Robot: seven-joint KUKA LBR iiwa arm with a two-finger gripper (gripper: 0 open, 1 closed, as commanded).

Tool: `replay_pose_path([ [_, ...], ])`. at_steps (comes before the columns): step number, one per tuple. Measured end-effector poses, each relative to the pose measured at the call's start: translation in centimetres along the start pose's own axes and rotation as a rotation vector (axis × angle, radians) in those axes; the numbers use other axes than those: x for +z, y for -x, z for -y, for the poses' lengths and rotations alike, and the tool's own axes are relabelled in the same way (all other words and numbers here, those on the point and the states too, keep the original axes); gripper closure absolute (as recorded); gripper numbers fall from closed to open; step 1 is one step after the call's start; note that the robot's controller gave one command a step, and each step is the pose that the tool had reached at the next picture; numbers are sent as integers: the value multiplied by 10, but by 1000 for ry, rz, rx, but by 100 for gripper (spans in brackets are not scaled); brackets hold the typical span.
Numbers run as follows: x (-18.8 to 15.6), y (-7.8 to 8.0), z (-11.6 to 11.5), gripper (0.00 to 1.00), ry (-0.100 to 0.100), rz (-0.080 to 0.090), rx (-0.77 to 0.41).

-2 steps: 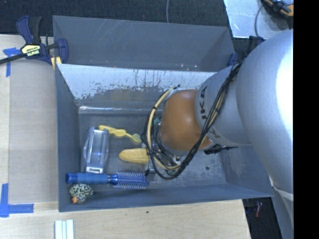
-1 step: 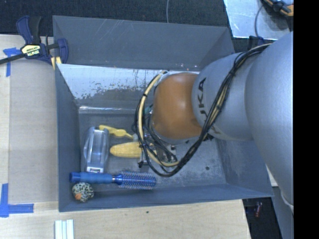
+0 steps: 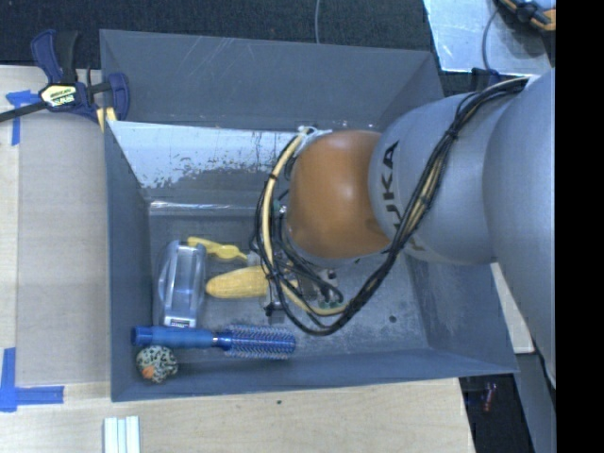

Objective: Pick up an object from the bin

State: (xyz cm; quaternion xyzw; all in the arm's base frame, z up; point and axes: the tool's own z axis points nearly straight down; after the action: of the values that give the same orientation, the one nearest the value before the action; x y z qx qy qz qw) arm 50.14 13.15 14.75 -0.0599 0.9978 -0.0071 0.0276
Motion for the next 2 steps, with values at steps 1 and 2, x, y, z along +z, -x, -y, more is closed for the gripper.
replay_pose_path([
  [1, 54, 5, -56, 100, -11, 14, -185],
  [2, 44, 0, -43, 100, -3, 7, -180],
])
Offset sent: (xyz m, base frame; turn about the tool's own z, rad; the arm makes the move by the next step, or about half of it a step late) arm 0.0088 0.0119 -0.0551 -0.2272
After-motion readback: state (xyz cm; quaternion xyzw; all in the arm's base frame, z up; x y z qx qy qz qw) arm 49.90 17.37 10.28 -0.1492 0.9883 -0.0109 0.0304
